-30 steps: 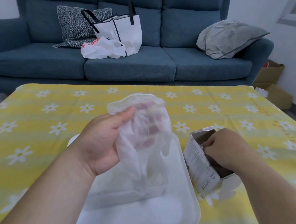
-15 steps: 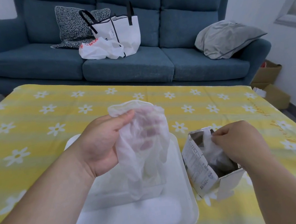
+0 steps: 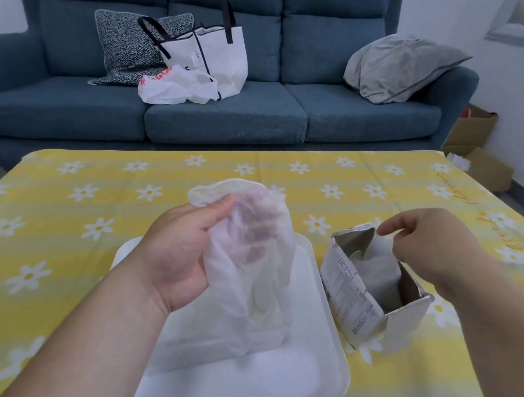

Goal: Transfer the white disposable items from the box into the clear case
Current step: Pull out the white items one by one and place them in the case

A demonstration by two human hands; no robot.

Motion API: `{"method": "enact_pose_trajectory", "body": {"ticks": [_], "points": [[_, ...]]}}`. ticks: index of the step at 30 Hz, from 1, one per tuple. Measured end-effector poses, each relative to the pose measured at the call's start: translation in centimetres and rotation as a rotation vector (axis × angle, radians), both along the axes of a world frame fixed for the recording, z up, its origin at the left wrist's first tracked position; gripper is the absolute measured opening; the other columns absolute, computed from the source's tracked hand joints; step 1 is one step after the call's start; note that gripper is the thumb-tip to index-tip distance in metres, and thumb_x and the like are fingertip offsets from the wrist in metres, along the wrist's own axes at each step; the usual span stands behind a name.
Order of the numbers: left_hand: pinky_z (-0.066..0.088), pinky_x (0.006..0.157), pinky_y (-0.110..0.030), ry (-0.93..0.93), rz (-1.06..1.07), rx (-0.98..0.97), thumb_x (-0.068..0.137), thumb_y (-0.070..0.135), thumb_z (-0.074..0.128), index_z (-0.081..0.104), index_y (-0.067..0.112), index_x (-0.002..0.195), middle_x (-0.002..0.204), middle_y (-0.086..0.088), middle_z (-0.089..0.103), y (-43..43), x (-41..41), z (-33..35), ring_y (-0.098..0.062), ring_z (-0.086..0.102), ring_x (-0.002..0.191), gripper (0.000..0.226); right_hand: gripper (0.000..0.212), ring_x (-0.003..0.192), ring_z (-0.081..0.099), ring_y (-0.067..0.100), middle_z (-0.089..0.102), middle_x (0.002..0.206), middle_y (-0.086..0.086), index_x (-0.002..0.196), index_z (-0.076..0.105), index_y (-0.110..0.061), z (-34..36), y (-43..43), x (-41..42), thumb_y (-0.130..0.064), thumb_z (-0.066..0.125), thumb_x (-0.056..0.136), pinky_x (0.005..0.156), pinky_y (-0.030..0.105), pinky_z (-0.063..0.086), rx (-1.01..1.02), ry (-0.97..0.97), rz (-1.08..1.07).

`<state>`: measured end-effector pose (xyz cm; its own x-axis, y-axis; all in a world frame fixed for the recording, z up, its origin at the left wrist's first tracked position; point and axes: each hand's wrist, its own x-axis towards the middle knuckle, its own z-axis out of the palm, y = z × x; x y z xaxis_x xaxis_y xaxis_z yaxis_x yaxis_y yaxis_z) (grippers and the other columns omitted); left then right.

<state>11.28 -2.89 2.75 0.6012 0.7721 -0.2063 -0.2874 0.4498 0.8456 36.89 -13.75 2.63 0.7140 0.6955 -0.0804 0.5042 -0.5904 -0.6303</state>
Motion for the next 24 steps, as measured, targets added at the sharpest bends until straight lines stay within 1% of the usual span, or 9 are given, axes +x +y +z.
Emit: {"method": "enact_pose_trajectory", "body": {"ticks": [4,7,9,11,14,16,18,22,24], "points": [[0.048,0.096,-0.050,0.010,0.005,-0.001,0.102,0.017,0.041,0.071,0.001,0.115,0.110,-0.018,0.075,-0.1,0.0,0.0,-0.033,0.074,0.092,0.036,0.022,0.055,0.050,0.026,0.062,0.059,0.010,0.073,0.073,-0.012,-0.9,0.1,0.0,-0.004,0.053,0.079,0.055,0.033,0.043,-0.146,0.008,0.030],[0.050,0.095,-0.050,0.011,0.006,-0.007,0.102,0.017,0.042,0.071,0.001,0.115,0.111,-0.018,0.074,-0.1,0.0,0.0,-0.034,0.074,0.093,0.036,0.018,0.060,0.065,0.029,0.071,0.062,0.011,0.073,0.068,-0.008,-1.2,0.4,0.4,-0.020,0.060,0.084,0.063,0.040,0.055,-0.129,-0.121,0.031],[0.050,0.095,-0.051,0.011,-0.001,-0.010,0.102,0.017,0.042,0.070,0.001,0.117,0.112,-0.019,0.074,-0.1,-0.1,0.0,-0.034,0.073,0.094,0.036,0.015,0.063,0.067,0.026,0.070,0.061,0.005,0.075,0.064,-0.018,-0.9,0.5,0.2,-0.029,0.067,0.084,0.056,0.033,0.051,-0.102,-0.192,0.006],[0.049,0.096,-0.052,0.010,-0.006,-0.010,0.102,0.017,0.042,0.069,0.001,0.118,0.112,-0.019,0.074,-0.1,-0.1,-0.1,-0.035,0.073,0.095,0.036,0.014,0.061,0.064,0.023,0.068,0.063,0.002,0.074,0.062,-0.023,-0.9,0.6,-0.1,-0.032,0.072,0.078,0.052,0.027,0.044,-0.163,-0.217,-0.010],[0.049,0.096,-0.052,0.008,-0.018,-0.003,0.103,0.018,0.040,0.068,0.002,0.120,0.113,-0.018,0.074,-0.1,-0.1,-0.1,-0.034,0.074,0.095,0.037,0.007,0.064,0.065,0.025,0.067,0.066,0.003,0.070,0.065,-0.021,-1.6,0.8,0.0,-0.023,0.072,0.071,0.055,0.027,0.046,-0.318,-0.225,-0.002],[0.049,0.097,-0.051,0.011,-0.029,-0.001,0.104,0.019,0.039,0.068,0.003,0.122,0.114,-0.018,0.074,-0.1,-0.1,-0.1,-0.034,0.073,0.098,0.038,0.007,0.065,0.065,0.027,0.067,0.066,0.004,0.068,0.065,-0.019,-1.8,0.8,0.2,-0.017,0.071,0.073,0.055,0.025,0.044,-0.329,-0.229,-0.007],[0.048,0.098,-0.052,0.014,-0.033,0.003,0.104,0.019,0.039,0.067,0.005,0.124,0.118,-0.017,0.072,-0.1,-0.1,-0.1,-0.036,0.071,0.105,0.038,0.015,0.061,0.061,0.024,0.065,0.062,0.003,0.065,0.064,-0.018,-1.1,0.6,0.0,-0.016,0.070,0.079,0.050,0.025,0.039,-0.242,-0.240,0.024],[0.048,0.099,-0.054,0.021,-0.029,0.012,0.103,0.019,0.040,0.067,0.005,0.125,0.121,-0.019,0.071,-0.3,0.5,-0.4,-0.040,0.066,0.114,0.037,0.016,0.058,0.050,0.020,0.059,0.066,0.001,0.073,0.060,-0.017,1.9,0.1,-1.6,-0.016,0.066,0.088,0.051,0.029,0.036,0.217,-0.197,0.050],[0.048,0.099,-0.053,0.046,-0.024,0.033,0.103,0.017,0.041,0.068,0.005,0.123,0.120,-0.020,0.071,-0.6,1.0,-0.5,-0.041,0.066,0.114,0.036,0.018,0.057,0.045,0.021,0.055,0.066,0.003,0.077,0.056,-0.015,2.6,-0.2,-1.7,-0.018,0.062,0.093,0.053,0.032,0.034,0.322,-0.157,0.063]]}}
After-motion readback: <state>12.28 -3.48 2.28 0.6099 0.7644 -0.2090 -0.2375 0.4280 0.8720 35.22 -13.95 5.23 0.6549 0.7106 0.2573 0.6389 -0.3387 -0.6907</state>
